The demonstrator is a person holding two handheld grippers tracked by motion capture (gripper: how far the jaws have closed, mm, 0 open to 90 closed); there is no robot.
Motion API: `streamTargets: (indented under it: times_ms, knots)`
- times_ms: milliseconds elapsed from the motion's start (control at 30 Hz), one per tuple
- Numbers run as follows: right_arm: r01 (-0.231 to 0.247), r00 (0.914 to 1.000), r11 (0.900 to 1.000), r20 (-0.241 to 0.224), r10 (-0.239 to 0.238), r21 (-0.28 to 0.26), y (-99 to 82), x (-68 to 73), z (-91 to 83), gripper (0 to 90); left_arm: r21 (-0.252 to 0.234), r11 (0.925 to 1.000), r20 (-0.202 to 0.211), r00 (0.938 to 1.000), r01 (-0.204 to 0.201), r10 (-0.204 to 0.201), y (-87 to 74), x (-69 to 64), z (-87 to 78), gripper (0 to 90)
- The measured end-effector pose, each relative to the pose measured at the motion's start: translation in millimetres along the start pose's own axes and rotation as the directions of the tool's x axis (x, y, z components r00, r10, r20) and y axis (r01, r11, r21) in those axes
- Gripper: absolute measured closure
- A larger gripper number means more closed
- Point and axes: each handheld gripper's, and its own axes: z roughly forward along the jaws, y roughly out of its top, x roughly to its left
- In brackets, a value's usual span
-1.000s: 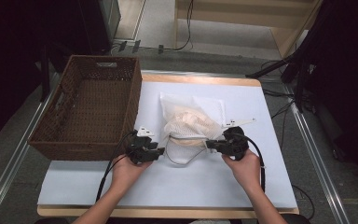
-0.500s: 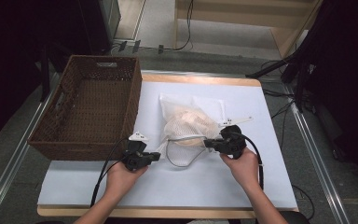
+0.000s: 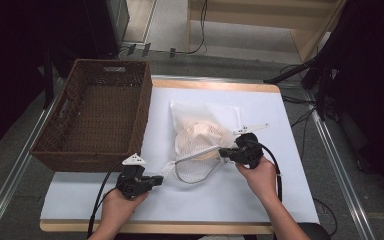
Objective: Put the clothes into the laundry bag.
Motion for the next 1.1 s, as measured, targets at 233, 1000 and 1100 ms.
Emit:
streamTargets:
  times_ms: [233,1000,1100]
  knots:
    - [0.026,0.9993,0.9983,-0.027,-0.024,0.051,-11.1,7.5,12.0,89.2,-0.051,0.9967,-0.004,0.9980,-0.063,0.063,6.8,-11.3,-17.7,76.5]
    - [0.127,0.9882,0.9863,-0.072,-0.135,-0.105,0.7,46.0,-40.0,62.9,-0.050,0.9899,0.035,0.9903,-0.132,0.134,27.8,-5.6,-22.8,55.2]
    - [0.147,0.9829,0.9836,-0.097,-0.157,-0.105,5.5,56.3,-35.1,61.7,-0.058,0.9913,0.041,0.9918,-0.118,0.121,26.7,-5.1,-23.0,51.8]
